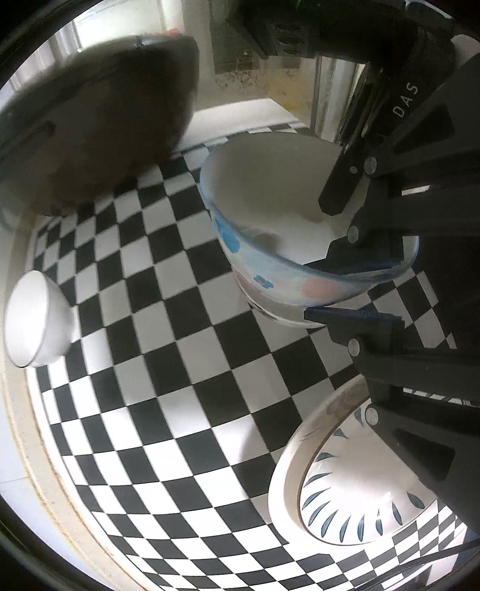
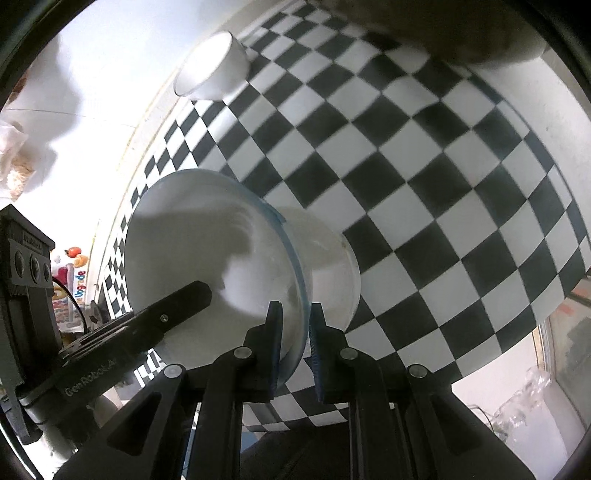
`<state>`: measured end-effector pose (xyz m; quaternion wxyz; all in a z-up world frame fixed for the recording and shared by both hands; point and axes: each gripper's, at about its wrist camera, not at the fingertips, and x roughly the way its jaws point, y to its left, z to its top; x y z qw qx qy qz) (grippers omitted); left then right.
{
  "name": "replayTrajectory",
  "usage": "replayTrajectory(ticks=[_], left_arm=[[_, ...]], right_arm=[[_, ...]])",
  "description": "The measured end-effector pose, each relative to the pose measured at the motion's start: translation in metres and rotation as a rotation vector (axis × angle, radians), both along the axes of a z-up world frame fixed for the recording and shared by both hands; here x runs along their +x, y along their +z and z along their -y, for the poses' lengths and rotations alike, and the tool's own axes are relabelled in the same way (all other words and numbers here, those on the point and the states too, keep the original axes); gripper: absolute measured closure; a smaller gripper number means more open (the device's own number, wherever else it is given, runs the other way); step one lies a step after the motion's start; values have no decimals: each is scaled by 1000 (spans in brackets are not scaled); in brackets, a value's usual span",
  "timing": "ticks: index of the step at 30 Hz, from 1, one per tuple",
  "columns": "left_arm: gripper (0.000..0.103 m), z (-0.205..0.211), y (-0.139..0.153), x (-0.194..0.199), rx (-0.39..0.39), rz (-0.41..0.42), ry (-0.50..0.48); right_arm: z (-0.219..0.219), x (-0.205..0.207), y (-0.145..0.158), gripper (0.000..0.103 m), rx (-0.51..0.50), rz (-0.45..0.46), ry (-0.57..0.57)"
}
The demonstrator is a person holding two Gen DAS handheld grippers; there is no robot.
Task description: Organize plates and bowls
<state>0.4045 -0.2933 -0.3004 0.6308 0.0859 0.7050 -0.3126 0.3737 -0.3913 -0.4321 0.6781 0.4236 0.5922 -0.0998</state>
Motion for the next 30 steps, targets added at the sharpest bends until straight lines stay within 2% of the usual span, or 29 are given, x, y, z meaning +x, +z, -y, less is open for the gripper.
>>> replayTrajectory(ticks=[2, 7, 15, 30], left_arm=[[89, 2, -7, -1, 19, -6, -5], [89, 5, -17, -4, 54, -12, -20], [89, 12, -21, -6, 119, 38, -56], [89, 18, -27, -12, 186, 41, -96]], right_arm=[[-4, -15, 9, 87, 7, -13, 3], [-3, -13, -2, 87, 12, -47, 13], [-8, -5, -17, 87, 18, -104, 36], [-2, 0, -1, 84, -22, -128, 51]])
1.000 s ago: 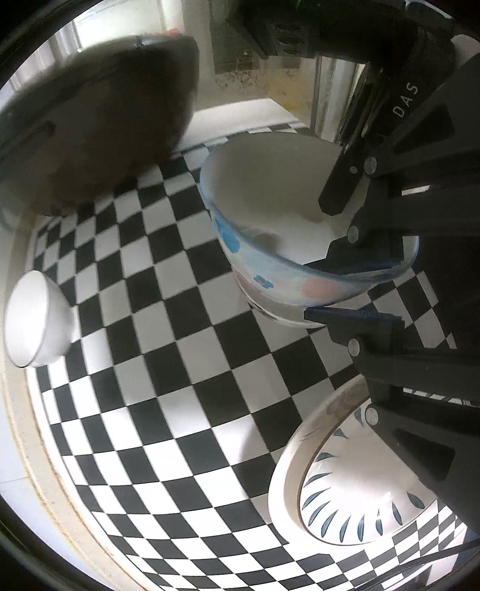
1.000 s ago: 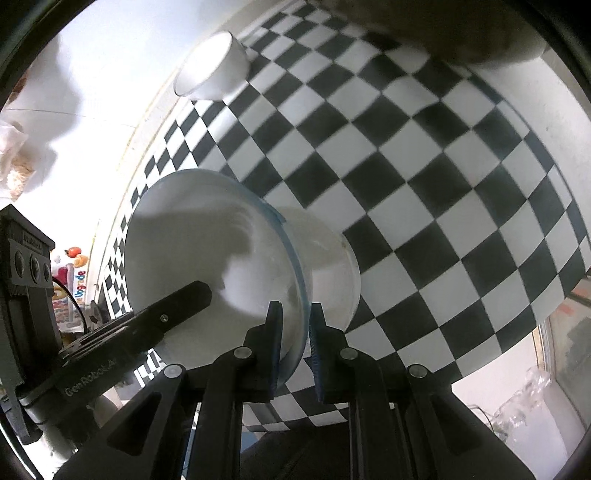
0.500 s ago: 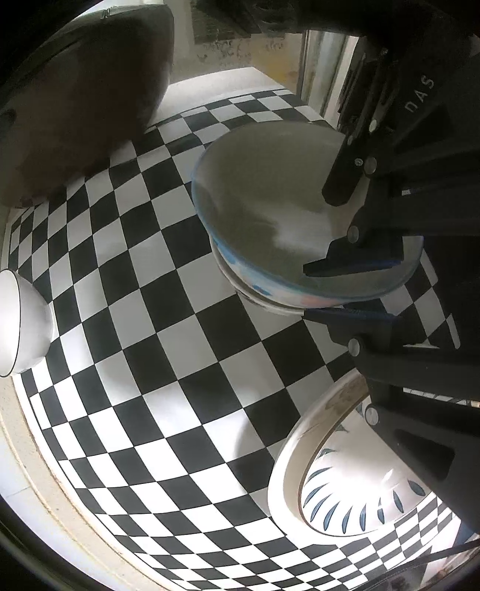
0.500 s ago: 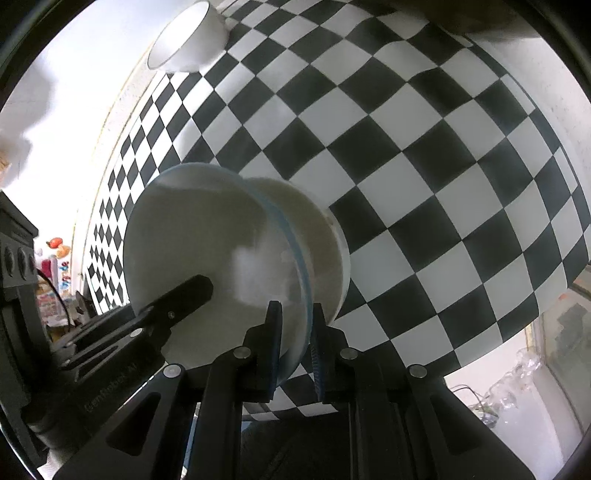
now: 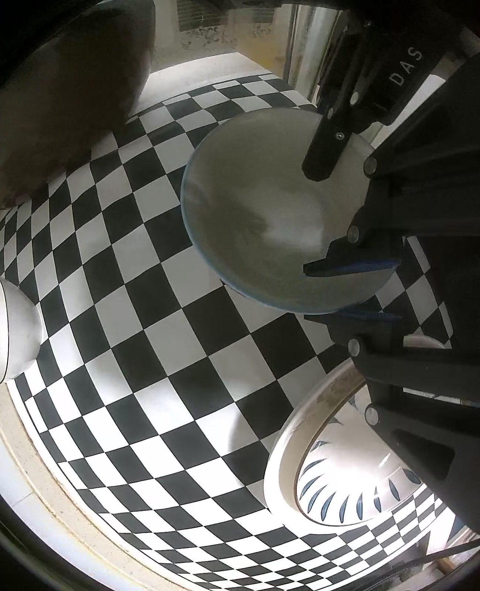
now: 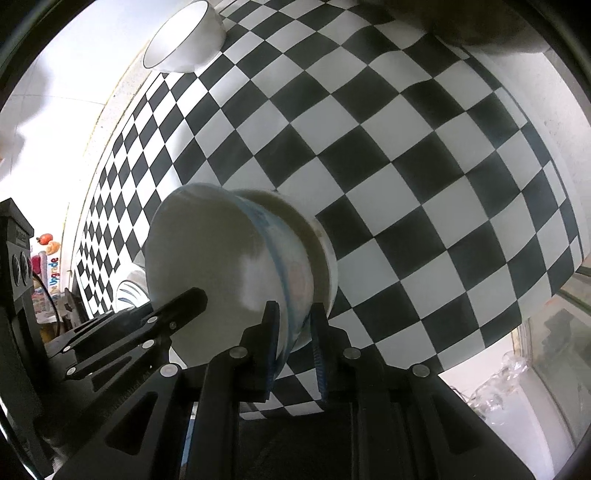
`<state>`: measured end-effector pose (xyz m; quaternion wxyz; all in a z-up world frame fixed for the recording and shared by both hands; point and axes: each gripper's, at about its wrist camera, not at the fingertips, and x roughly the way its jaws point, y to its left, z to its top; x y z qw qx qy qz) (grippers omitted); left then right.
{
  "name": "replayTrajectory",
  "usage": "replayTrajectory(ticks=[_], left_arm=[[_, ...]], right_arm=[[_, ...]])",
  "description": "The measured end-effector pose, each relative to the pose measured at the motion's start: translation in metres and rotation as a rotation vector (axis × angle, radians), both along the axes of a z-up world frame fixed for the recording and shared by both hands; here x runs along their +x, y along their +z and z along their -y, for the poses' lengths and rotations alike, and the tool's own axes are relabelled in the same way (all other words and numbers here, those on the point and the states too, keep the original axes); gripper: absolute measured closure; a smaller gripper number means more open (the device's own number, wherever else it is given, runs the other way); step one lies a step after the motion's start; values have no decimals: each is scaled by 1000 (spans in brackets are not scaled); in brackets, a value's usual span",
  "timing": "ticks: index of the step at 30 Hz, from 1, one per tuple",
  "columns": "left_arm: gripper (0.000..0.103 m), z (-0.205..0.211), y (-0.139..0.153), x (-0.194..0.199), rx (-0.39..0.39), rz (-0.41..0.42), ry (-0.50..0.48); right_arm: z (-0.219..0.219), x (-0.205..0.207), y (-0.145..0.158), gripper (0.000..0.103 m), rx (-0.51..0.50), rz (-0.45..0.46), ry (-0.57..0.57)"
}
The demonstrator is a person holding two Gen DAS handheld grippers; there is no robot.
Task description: Organize plates and bowls
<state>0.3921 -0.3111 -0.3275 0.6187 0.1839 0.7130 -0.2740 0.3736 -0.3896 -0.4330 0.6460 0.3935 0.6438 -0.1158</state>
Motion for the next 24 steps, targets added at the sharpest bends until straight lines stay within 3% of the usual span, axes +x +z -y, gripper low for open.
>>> replayTrajectory(ticks=[17, 24], left_arm=[[88, -5, 8, 3, -26, -11, 18], [87, -24, 43, 33, -92, 54, 117]], right_arm=[[6, -12, 10, 85, -24, -15, 17], [30, 19, 75, 83, -161, 112, 101]])
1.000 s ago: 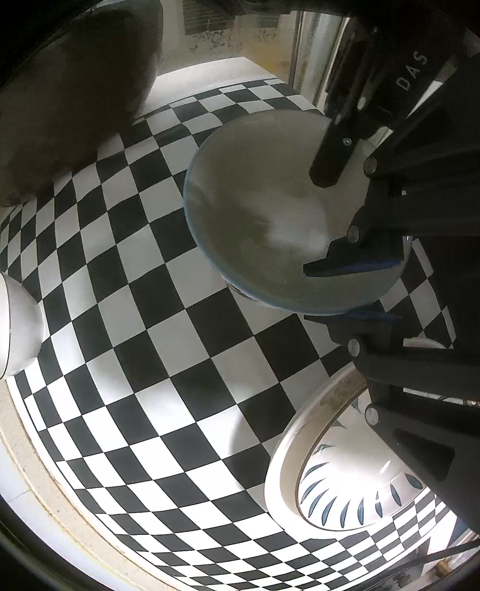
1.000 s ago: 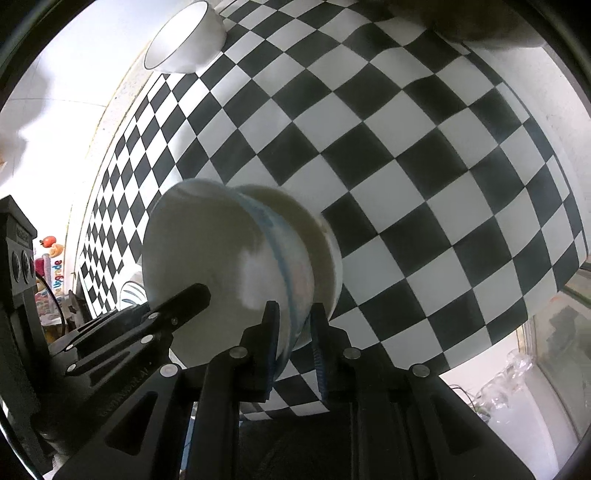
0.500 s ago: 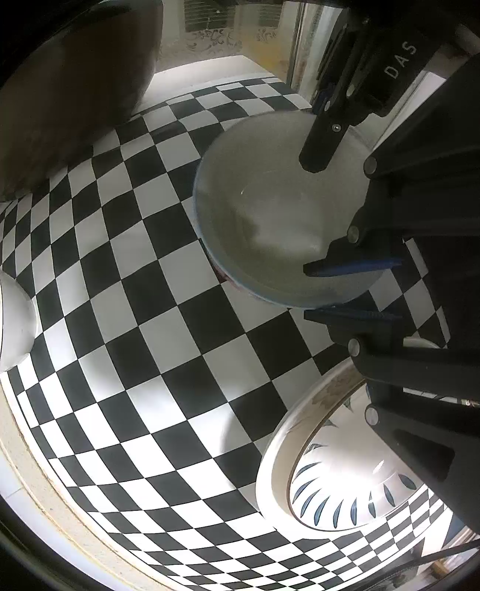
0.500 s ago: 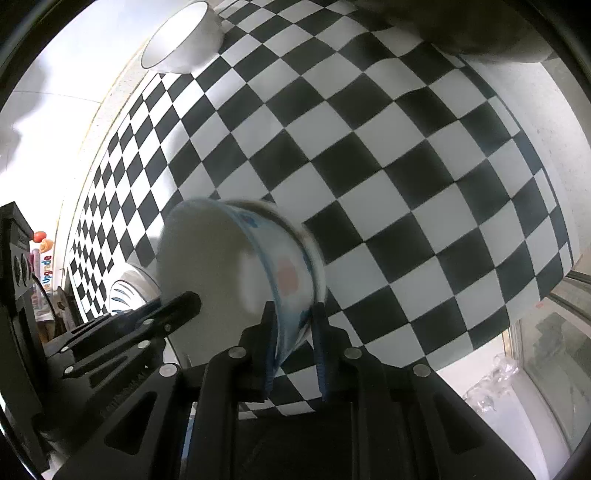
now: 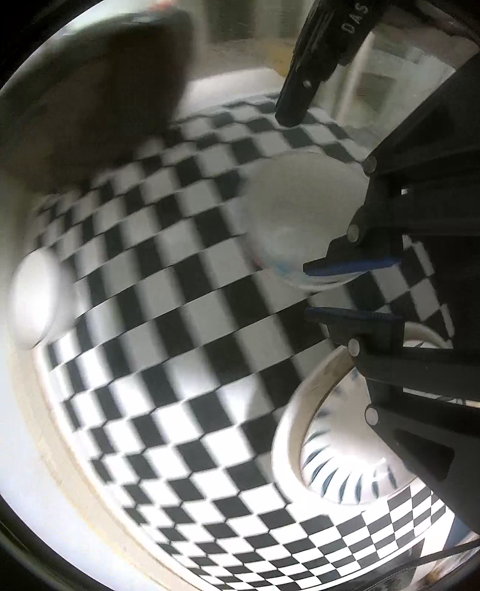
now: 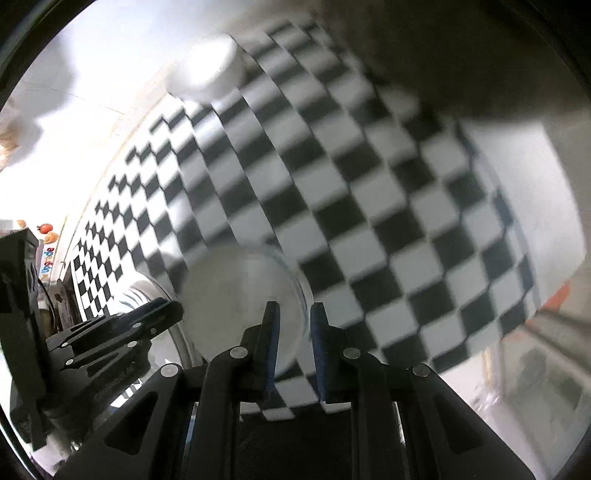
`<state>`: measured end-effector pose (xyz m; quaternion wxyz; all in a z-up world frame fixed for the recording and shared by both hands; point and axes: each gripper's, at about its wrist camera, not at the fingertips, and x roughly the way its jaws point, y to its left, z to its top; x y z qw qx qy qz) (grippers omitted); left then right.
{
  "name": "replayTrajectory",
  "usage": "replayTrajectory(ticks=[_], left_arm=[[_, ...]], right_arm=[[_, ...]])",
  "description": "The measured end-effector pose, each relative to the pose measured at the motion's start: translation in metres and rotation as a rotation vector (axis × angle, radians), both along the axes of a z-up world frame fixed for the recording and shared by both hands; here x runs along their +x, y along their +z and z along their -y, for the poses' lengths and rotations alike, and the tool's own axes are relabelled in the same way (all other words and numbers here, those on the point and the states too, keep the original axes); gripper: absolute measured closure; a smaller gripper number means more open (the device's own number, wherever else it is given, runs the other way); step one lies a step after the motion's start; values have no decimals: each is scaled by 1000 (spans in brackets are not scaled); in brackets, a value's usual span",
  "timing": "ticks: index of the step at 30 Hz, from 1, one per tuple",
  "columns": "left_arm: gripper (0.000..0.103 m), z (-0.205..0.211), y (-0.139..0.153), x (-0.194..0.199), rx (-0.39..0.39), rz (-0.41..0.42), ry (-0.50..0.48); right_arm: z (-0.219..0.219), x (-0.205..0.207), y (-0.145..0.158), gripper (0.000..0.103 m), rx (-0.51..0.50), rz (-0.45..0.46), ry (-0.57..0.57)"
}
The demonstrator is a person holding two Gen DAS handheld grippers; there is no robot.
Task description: Organize plates and bowls
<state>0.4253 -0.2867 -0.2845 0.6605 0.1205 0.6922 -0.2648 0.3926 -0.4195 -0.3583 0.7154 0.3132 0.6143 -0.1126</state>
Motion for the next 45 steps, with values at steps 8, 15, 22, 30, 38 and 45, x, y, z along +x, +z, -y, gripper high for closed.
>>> replayTrajectory(ticks=[8, 15, 22, 30, 38, 45], left_arm=[[85, -6, 26, 110, -136, 42, 259], [85, 9, 0, 173, -187, 16, 395], [85, 35, -35, 204, -199, -48, 424], [85, 64, -63, 224, -176, -109, 368], [85, 79, -79, 237, -150, -128, 347], [90, 84, -76, 240, -105, -78, 312]], right_arm=[[12, 141, 55, 62, -186, 105, 226], [22, 258, 14, 56, -360, -8, 445], [44, 305, -25, 56, -379, -81, 476], [59, 324, -56, 58, -342, -150, 478], [71, 323, -78, 83, -249, -204, 453], [71, 316, -83, 92, -232, -241, 434]])
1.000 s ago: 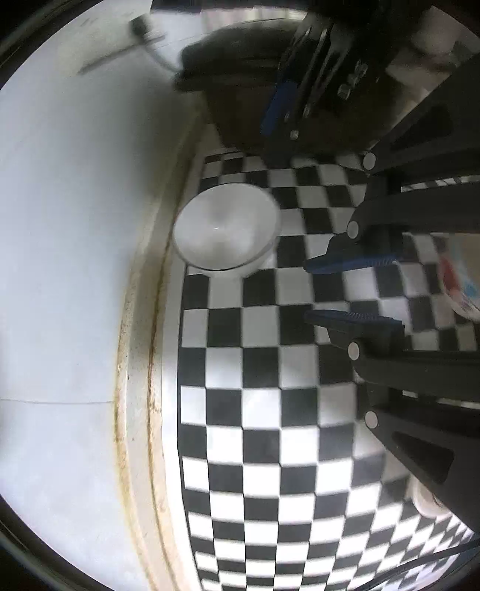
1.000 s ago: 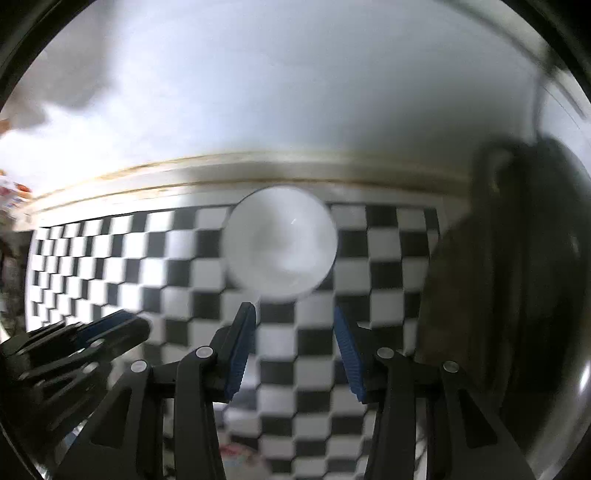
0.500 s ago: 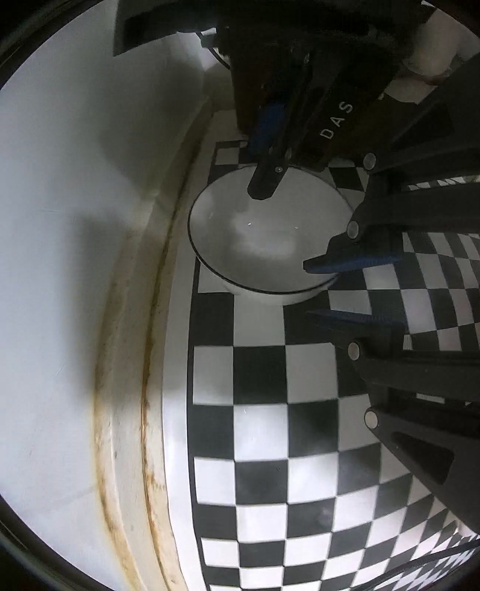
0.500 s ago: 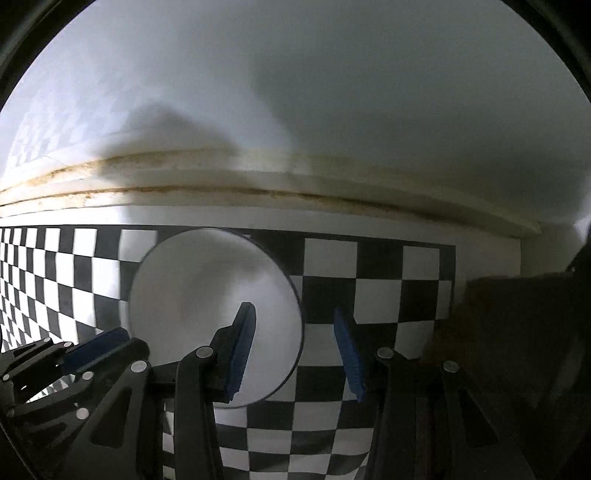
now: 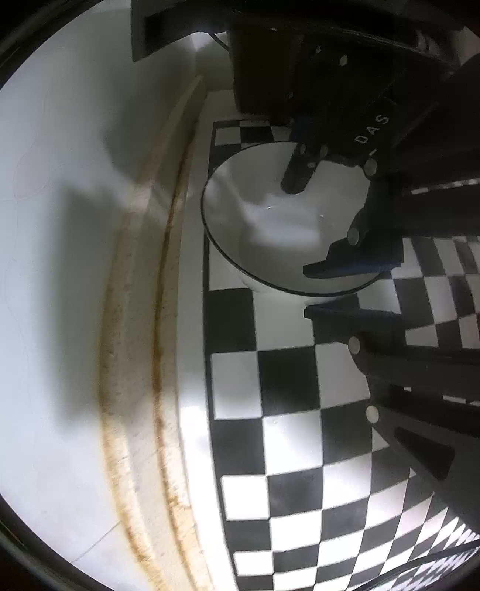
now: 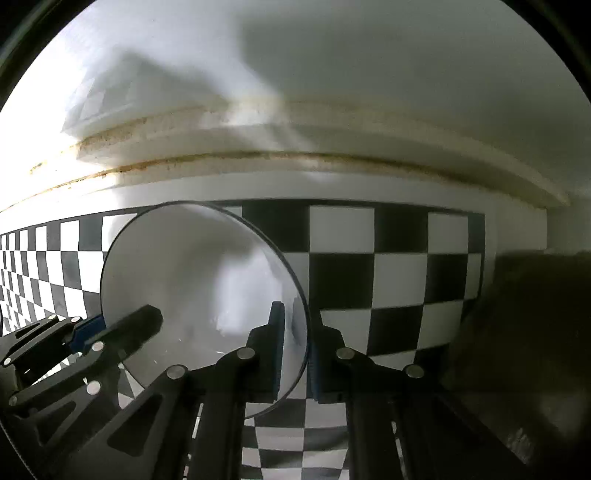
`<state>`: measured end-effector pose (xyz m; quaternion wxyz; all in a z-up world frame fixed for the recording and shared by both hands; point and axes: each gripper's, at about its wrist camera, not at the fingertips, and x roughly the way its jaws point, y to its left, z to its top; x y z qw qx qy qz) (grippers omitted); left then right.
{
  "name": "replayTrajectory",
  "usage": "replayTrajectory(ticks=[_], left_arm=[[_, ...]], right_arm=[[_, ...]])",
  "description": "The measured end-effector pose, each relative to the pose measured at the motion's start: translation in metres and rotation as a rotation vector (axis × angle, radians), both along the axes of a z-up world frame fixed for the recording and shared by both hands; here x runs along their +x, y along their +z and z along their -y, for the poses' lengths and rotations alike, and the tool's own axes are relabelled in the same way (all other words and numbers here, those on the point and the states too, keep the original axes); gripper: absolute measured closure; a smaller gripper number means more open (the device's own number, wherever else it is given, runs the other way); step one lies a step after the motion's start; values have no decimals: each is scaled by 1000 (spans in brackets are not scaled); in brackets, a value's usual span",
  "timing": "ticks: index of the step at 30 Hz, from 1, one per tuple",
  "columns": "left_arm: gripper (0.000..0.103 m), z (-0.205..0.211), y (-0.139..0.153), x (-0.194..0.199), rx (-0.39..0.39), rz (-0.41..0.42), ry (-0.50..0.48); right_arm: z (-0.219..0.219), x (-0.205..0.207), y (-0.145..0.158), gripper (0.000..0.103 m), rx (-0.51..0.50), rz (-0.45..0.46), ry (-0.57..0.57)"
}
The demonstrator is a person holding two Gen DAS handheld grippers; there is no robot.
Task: Organize plates and bowls
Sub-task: 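Lift the white bowl with both grippers and carry it toward the bowl stack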
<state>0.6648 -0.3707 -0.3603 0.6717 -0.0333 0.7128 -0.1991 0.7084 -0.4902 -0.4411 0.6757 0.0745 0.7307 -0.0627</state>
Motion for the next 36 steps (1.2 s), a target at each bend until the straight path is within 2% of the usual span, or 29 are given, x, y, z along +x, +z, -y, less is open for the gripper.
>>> replayTrajectory(ticks=[5, 10, 15, 17, 23, 36], left_arm=[[90, -5, 0, -2, 37, 16, -13], [90, -3, -2, -2, 46, 21, -51], [90, 6, -22, 1, 33, -39, -65], [90, 7, -25, 0, 32, -39, -66], [95, 4, -21, -4, 45, -19, -68], [95, -9, 5, -18, 44, 38, -83]], right_arm=[[3, -12, 0, 95, 84, -6, -48], [6, -15, -1, 95, 86, -5, -64], [11, -12, -5, 94, 99, -17, -75], [15, -12, -9, 94, 109, -18, -92], [18, -17, -5, 96, 116, 12, -113], [14, -34, 23, 97, 126, 51, -110]])
